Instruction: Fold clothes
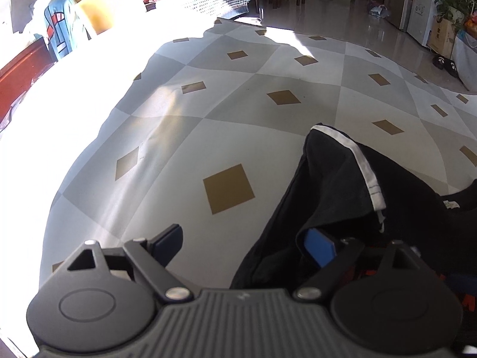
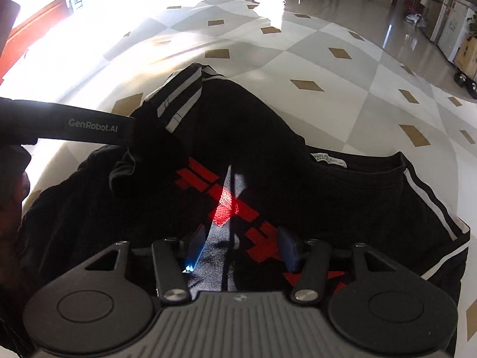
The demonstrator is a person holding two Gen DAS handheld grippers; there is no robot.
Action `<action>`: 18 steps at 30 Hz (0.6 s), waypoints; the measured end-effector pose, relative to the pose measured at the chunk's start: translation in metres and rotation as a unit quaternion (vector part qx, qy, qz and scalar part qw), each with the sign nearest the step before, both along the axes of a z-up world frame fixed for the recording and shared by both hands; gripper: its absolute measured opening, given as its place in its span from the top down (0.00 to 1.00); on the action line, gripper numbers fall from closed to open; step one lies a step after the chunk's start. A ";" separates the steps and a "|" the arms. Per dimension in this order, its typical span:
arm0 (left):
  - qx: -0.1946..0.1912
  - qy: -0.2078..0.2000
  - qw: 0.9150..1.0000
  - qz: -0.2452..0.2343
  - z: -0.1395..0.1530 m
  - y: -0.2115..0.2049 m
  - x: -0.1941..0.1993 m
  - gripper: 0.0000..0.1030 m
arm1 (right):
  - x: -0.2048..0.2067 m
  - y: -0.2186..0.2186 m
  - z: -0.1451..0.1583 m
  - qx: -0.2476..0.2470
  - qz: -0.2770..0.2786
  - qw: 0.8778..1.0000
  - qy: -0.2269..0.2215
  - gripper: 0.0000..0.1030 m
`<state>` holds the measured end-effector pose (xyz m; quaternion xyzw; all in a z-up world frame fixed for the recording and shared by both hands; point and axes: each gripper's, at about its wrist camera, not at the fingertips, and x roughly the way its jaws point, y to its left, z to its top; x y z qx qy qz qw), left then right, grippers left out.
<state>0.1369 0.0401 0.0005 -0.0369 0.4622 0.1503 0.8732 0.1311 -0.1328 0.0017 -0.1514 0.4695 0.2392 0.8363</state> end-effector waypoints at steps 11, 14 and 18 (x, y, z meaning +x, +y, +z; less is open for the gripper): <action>0.071 -0.028 0.995 0.059 0.016 0.026 0.006 0.14 | -0.004 0.003 -0.001 -0.001 0.007 1.000 -0.010 0.39; 0.052 -0.035 0.996 0.062 0.023 0.030 0.003 0.14 | -0.005 0.003 -0.002 0.002 0.007 1.000 -0.013 0.37; 0.027 -0.045 0.996 0.066 0.033 0.036 0.000 0.14 | -0.004 0.003 -0.003 0.006 0.006 1.000 -0.017 0.34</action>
